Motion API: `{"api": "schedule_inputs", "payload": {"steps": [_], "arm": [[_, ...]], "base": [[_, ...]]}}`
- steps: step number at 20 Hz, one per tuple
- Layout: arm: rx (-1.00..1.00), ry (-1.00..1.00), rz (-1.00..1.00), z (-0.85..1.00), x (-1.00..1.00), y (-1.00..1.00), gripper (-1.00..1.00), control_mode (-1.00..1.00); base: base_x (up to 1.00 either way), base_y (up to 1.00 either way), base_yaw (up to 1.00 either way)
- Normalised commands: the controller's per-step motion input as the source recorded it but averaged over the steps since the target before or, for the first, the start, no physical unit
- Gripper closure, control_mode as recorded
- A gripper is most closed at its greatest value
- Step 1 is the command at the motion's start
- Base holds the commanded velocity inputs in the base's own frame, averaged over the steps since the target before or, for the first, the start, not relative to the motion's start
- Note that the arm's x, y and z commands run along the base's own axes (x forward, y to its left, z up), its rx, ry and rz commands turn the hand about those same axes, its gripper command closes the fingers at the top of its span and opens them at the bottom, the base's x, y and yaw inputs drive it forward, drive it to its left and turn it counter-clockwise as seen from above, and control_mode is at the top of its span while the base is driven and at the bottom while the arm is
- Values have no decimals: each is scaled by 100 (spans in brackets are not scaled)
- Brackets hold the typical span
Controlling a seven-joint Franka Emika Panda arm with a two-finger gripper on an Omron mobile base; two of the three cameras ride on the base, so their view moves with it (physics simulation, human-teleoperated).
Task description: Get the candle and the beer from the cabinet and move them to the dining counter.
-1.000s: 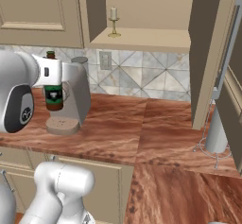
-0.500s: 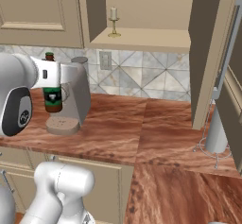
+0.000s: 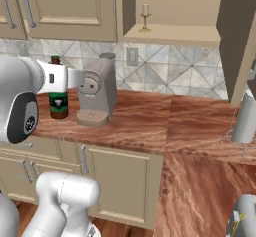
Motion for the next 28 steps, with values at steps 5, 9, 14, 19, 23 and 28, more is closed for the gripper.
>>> {"api": "schedule_inputs", "payload": {"steps": [5, 9, 14, 19, 23, 28], "arm": [[0, 0, 0, 0, 0, 0, 100, 100], [0, 0, 0, 0, 0, 0, 100, 100], [0, 0, 0, 0, 0, 0, 100, 100], [0, 0, 0, 0, 0, 0, 100, 100], [0, 0, 0, 0, 0, 0, 100, 100], [0, 0, 0, 0, 0, 0, 100, 100]], "base": [[-97, 99, 43], [-49, 100, 76], [-29, 57, 96], [-17, 7, 100], [-15, 0, 100], [-6, 0, 100]]}}
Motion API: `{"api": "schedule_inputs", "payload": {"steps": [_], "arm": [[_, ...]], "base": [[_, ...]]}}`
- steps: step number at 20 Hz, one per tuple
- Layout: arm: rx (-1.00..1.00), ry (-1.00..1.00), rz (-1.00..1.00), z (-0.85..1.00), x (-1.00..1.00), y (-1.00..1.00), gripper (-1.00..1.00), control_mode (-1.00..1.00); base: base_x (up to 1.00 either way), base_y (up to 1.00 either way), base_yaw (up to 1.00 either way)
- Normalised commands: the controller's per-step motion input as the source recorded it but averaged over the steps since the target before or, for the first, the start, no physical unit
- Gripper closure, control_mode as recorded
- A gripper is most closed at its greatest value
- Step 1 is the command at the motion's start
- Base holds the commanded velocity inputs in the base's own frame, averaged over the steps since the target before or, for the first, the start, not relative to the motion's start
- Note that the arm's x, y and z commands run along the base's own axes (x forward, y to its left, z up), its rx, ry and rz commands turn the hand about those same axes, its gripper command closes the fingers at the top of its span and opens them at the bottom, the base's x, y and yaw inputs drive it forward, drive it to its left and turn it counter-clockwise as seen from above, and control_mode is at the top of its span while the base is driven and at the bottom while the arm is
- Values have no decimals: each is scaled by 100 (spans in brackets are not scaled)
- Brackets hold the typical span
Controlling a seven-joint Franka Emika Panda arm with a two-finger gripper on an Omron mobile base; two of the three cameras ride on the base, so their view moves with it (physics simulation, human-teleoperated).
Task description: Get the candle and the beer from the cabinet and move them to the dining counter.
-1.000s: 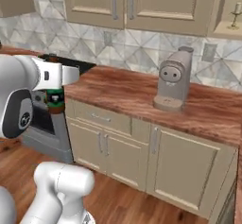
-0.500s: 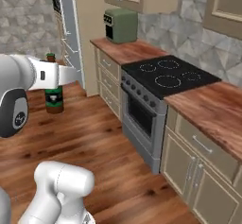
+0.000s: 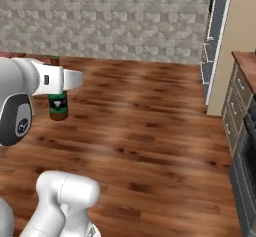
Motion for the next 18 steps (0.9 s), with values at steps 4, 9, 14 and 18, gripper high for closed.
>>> {"api": "schedule_inputs", "payload": {"steps": [4, 9, 14, 18], "arm": [[0, 0, 0, 0, 0, 0, 100, 100], [0, 0, 0, 0, 0, 0, 100, 100], [0, 0, 0, 0, 0, 0, 100, 100], [0, 0, 0, 0, 0, 0, 100, 100]], "base": [[0, 0, 100], [17, -21, 89], [73, -76, 57], [100, -90, 34]]}}
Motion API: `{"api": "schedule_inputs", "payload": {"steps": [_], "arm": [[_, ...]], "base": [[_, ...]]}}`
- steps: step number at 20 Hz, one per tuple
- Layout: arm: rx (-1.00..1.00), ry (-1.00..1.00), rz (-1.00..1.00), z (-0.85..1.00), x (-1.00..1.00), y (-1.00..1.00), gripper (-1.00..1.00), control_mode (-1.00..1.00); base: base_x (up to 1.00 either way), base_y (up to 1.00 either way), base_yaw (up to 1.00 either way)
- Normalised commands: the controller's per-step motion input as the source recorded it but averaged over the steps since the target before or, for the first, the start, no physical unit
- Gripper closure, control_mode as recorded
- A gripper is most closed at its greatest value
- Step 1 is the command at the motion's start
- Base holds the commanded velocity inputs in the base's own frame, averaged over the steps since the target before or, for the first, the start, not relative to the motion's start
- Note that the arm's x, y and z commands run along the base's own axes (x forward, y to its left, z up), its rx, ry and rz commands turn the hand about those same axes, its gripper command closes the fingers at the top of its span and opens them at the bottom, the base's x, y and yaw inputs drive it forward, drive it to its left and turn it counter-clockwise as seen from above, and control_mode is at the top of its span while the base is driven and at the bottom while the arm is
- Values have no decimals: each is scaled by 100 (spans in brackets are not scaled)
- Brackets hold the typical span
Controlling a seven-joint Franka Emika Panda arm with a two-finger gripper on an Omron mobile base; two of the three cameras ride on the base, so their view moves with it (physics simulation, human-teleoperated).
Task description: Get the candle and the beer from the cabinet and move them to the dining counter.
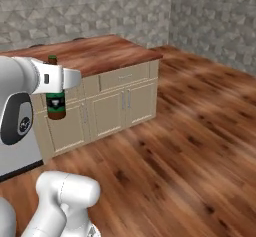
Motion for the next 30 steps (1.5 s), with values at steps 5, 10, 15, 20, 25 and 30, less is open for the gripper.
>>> {"api": "schedule_inputs", "payload": {"steps": [5, 10, 15, 20, 25, 30], "arm": [[0, 0, 0, 0, 0, 0, 100, 100], [0, 0, 0, 0, 0, 0, 100, 100], [0, 0, 0, 0, 0, 0, 100, 100], [0, 0, 0, 0, 0, 0, 100, 100], [0, 0, 0, 0, 0, 0, 100, 100], [0, 0, 0, 0, 0, 0, 100, 100]], "base": [[100, -92, 28], [100, -96, 28], [100, -100, 25], [100, -100, 23], [100, -100, 23], [100, -100, 23]]}}
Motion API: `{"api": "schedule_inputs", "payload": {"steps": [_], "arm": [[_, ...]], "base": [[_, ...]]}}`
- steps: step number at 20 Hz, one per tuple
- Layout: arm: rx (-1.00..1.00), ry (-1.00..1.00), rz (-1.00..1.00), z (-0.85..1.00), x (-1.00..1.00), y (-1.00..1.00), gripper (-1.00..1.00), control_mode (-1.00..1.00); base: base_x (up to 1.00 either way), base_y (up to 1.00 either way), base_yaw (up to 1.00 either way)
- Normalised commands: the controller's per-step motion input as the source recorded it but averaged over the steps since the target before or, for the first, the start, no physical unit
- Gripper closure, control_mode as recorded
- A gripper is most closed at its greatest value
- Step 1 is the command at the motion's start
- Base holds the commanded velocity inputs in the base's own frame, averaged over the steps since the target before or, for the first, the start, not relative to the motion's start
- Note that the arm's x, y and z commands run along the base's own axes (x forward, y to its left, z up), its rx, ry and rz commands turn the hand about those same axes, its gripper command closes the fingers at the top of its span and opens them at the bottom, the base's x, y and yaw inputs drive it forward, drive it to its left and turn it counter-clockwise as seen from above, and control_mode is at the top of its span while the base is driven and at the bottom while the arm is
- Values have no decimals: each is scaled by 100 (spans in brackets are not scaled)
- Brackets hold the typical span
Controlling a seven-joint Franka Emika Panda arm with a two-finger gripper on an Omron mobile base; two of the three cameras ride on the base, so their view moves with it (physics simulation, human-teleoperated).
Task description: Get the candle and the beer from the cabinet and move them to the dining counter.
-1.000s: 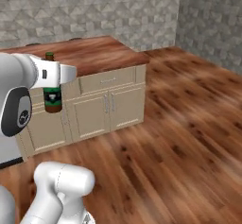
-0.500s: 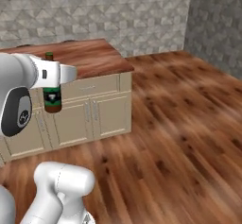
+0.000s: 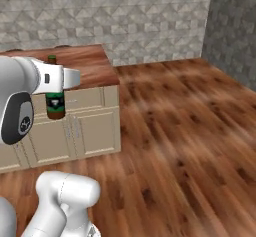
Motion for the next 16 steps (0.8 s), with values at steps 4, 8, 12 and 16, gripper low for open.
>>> {"api": "schedule_inputs", "payload": {"steps": [4, 8, 12, 16], "arm": [[0, 0, 0, 0, 0, 0, 100, 100], [0, 0, 0, 0, 0, 0, 100, 100], [0, 0, 0, 0, 0, 0, 100, 100], [0, 0, 0, 0, 0, 0, 100, 100]], "base": [[100, -100, 22], [100, -100, 22], [100, -100, 22], [100, -100, 22]]}}
